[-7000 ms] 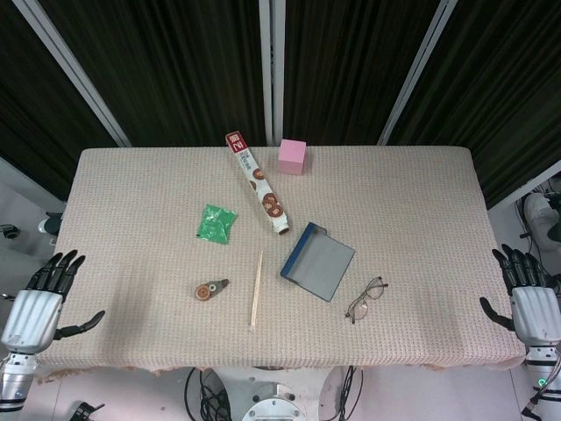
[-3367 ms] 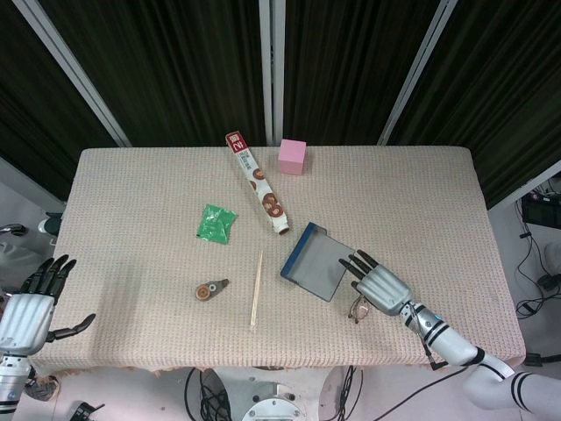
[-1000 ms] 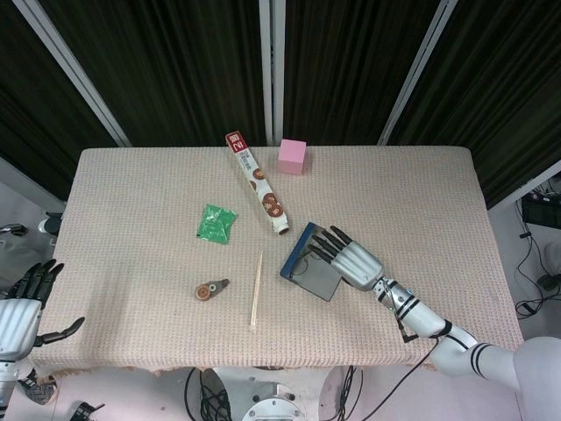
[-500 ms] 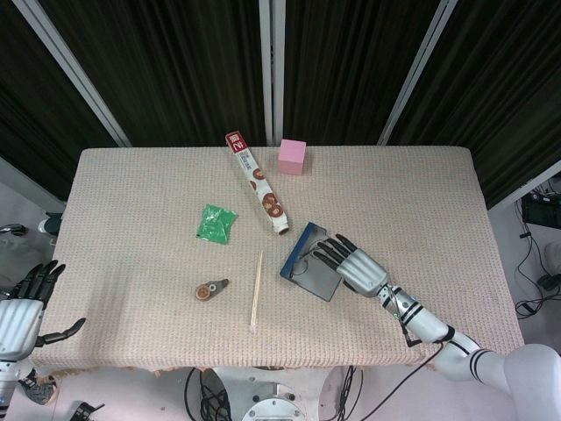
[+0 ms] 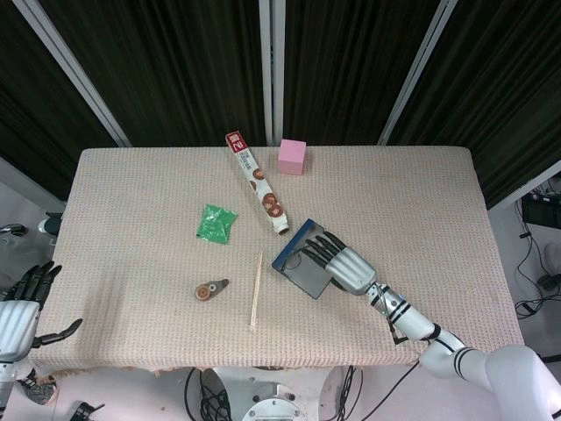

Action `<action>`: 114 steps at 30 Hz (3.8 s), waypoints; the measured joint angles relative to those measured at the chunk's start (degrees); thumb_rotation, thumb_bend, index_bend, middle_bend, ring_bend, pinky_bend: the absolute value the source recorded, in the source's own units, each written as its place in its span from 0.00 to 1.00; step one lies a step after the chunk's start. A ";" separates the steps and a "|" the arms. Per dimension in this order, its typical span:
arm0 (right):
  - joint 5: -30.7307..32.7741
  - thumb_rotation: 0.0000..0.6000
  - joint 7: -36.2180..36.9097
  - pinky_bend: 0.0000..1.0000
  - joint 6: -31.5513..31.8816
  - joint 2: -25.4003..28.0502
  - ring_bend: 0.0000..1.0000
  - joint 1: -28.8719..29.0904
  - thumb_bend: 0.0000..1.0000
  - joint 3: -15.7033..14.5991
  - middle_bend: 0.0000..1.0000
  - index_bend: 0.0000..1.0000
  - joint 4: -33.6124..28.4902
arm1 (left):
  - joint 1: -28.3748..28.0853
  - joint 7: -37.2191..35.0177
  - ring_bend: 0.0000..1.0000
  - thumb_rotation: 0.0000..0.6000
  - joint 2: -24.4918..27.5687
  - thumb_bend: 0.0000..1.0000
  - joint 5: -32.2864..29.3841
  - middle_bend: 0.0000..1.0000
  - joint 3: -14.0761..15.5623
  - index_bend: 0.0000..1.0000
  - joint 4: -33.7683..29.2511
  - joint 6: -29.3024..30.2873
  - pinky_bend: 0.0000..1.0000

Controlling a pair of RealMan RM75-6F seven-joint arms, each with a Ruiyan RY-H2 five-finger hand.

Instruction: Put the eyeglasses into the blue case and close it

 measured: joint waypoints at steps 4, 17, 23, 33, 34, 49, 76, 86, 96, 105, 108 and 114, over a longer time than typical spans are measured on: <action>0.68 1.00 1.37 0.00 -0.11 -2.32 0.00 0.21 0.42 0.90 0.00 0.11 1.91 | 0.07 -0.39 0.05 0.60 -0.03 0.16 -0.16 0.05 -0.08 0.03 0.34 0.03 0.22; 3.64 1.00 0.71 0.00 -3.37 -6.02 0.00 2.83 0.45 4.36 0.00 0.26 3.29 | 0.04 -1.66 0.05 0.61 -0.32 0.16 -0.74 0.05 -0.28 0.03 1.63 -0.48 0.22; 4.35 1.00 0.12 0.00 -4.03 -8.13 0.00 4.40 0.43 5.69 0.00 0.49 4.83 | 0.17 -2.11 0.05 0.62 -0.31 0.16 -1.19 0.05 -0.35 0.03 2.05 -0.71 0.22; 4.41 1.00 -0.12 0.00 -2.60 -9.88 0.00 4.55 0.37 5.65 0.00 0.87 7.98 | 0.42 -2.92 0.05 0.62 -0.48 0.16 -1.56 0.05 -0.35 0.03 2.80 -0.87 0.22; 4.32 1.00 -0.04 0.00 -2.07 -9.71 0.00 4.28 0.37 5.49 0.00 0.91 8.03 | 0.44 -2.95 0.05 0.62 -0.50 0.16 -1.55 0.05 -0.34 0.03 2.82 -0.84 0.22; 1.62 1.00 -3.35 0.00 8.56 8.08 0.00 -7.65 0.36 -2.23 0.00 0.98 -5.00 | 0.62 -2.74 0.05 0.62 -0.90 0.16 -0.83 0.05 -0.07 0.03 2.88 -0.47 0.22; -2.75 1.00 -6.42 0.00 10.24 1.47 0.00 -7.33 0.23 -0.82 0.00 0.24 1.03 | 0.01 -2.33 0.05 0.64 -0.10 0.16 -0.97 0.05 -0.25 0.03 1.75 -1.27 0.22; -2.58 1.00 -3.84 0.00 11.06 -0.16 0.00 -6.86 0.13 -0.01 0.00 0.00 2.20 | 0.28 -2.33 0.05 0.65 0.27 0.16 -1.17 0.05 -0.26 0.03 1.57 -1.04 0.22; -2.60 1.00 -2.32 0.00 12.04 -0.30 0.00 -6.58 0.09 0.42 0.00 0.00 2.58 | 0.29 -2.27 0.05 0.65 0.11 0.16 -1.09 0.05 -0.22 0.04 1.57 -1.04 0.22; -2.00 1.00 -0.52 0.00 17.08 0.47 0.00 -7.16 0.08 2.62 0.00 0.00 1.99 | 0.30 -1.81 0.05 0.66 0.21 0.16 -0.86 0.05 -0.20 0.03 1.09 -0.83 0.22; -1.40 1.00 0.09 0.00 18.08 1.98 0.00 -7.65 0.13 3.29 0.00 0.00 0.43 | 0.31 -1.56 0.05 0.66 0.23 0.16 -0.77 0.05 -0.22 0.03 0.78 -0.68 0.22; 0.75 1.00 -0.33 0.00 18.75 8.55 0.00 -9.96 0.18 3.73 0.00 0.00 -5.49 | 0.34 -1.16 0.05 0.66 0.18 0.16 -0.59 0.05 -0.26 0.03 0.44 -0.39 0.22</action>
